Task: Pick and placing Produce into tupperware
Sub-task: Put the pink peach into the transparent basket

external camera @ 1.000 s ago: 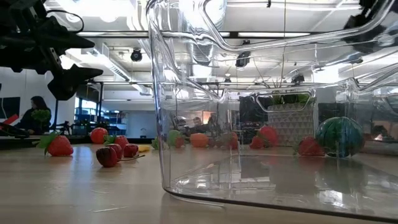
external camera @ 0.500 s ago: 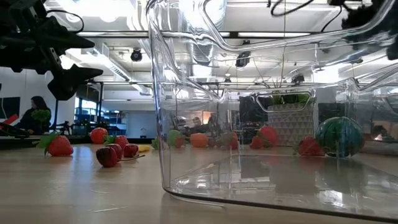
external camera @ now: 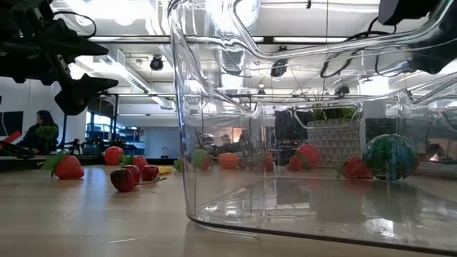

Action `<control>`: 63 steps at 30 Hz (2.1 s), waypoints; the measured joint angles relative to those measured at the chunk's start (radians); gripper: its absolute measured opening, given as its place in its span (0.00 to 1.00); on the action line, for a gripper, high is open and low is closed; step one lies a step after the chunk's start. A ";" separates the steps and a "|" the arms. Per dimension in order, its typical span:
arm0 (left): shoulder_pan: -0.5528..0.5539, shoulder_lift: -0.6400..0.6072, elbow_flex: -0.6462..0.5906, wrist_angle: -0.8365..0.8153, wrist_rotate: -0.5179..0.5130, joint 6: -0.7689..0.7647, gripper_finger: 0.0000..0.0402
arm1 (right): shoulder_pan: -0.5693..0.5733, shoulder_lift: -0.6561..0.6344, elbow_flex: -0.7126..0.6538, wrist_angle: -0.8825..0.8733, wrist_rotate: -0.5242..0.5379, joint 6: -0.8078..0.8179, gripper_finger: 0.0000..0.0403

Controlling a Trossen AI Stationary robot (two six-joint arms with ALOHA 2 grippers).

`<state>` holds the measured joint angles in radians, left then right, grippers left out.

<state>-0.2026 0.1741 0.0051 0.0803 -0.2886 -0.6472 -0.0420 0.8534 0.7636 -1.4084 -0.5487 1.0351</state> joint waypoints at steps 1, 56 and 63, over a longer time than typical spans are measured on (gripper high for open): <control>0.000 0.000 0.000 0.000 0.000 0.000 0.67 | 0.018 0.002 -0.002 0.025 0.000 0.026 0.78; 0.000 0.001 0.000 0.000 0.000 0.000 0.67 | 0.740 0.542 -0.052 0.450 0.189 1.083 0.78; 0.000 0.000 0.000 0.000 0.000 0.000 0.67 | 0.742 0.595 -0.053 0.447 0.168 1.032 0.78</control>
<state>-0.2026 0.1745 0.0051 0.0807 -0.2883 -0.6472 0.7002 1.4485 0.7105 -0.9611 -0.3804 2.0672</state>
